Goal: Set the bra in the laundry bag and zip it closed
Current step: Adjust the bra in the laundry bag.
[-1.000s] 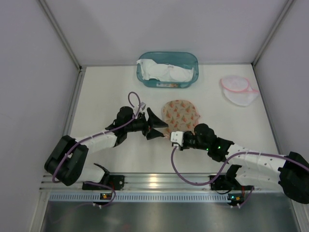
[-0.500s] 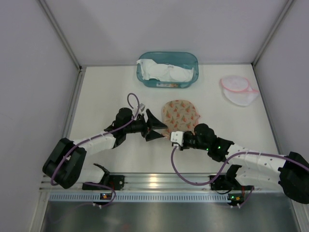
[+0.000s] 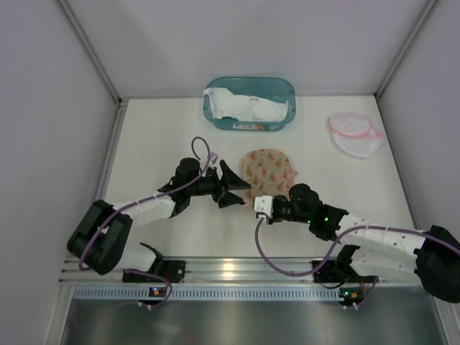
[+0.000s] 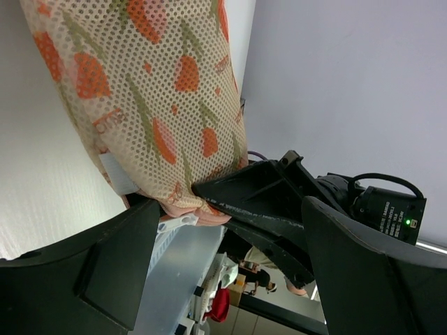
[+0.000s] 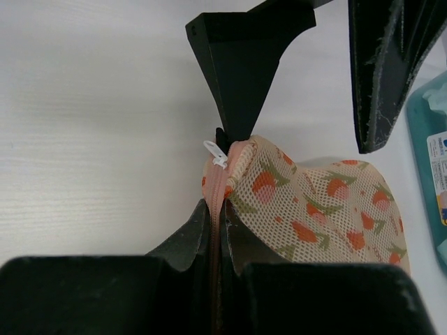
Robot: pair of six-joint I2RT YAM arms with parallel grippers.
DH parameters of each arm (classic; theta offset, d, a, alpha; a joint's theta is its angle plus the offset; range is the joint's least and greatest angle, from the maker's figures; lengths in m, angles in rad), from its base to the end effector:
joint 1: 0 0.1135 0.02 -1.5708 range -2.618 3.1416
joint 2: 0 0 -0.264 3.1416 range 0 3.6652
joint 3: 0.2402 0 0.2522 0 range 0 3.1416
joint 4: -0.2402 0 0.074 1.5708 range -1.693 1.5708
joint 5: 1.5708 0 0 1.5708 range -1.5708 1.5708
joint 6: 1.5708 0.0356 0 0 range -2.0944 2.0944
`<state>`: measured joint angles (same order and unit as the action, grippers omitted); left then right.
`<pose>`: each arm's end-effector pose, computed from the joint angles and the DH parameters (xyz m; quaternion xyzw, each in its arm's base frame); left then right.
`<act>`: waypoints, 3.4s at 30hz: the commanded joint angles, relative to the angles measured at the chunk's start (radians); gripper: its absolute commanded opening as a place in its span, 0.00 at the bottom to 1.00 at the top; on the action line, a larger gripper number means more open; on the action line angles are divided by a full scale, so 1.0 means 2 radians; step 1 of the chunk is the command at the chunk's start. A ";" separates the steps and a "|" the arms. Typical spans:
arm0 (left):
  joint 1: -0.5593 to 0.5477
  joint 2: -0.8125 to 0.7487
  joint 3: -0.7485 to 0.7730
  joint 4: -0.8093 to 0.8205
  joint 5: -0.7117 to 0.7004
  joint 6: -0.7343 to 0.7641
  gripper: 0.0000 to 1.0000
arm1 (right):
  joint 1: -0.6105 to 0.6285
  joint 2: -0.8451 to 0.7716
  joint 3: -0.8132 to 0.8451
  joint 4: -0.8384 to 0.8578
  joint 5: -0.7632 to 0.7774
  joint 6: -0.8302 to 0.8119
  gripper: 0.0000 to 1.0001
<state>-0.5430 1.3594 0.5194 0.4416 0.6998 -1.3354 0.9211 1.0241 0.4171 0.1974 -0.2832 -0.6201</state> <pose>0.2160 -0.1571 0.1900 -0.1271 0.7951 -0.5880 0.0764 0.1236 0.1791 0.2055 -0.6321 0.5400 0.1981 0.5192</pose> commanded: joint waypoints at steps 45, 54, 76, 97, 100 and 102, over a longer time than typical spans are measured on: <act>-0.002 -0.026 0.020 -0.054 -0.011 0.045 0.89 | 0.009 0.020 0.033 0.035 -0.026 0.021 0.00; -0.006 -0.026 0.018 -0.037 -0.017 0.037 0.88 | 0.010 0.014 0.030 0.023 -0.036 0.013 0.00; -0.048 0.032 0.042 0.024 -0.054 -0.001 0.88 | 0.025 0.039 0.040 0.042 -0.057 0.008 0.00; -0.025 0.019 0.044 -0.048 -0.019 0.045 0.86 | 0.030 0.047 0.026 0.066 0.023 0.046 0.00; 0.011 0.000 0.037 -0.096 -0.008 0.086 0.83 | 0.027 0.039 0.021 0.067 0.038 0.050 0.00; 0.025 -0.011 0.031 -0.116 0.007 0.099 0.80 | 0.023 0.036 0.020 0.062 0.042 0.052 0.00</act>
<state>-0.5388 1.3872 0.6006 0.2916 0.6533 -1.2304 0.9604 1.1229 0.4469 0.2821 -0.2222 -0.5442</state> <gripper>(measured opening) 0.813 0.033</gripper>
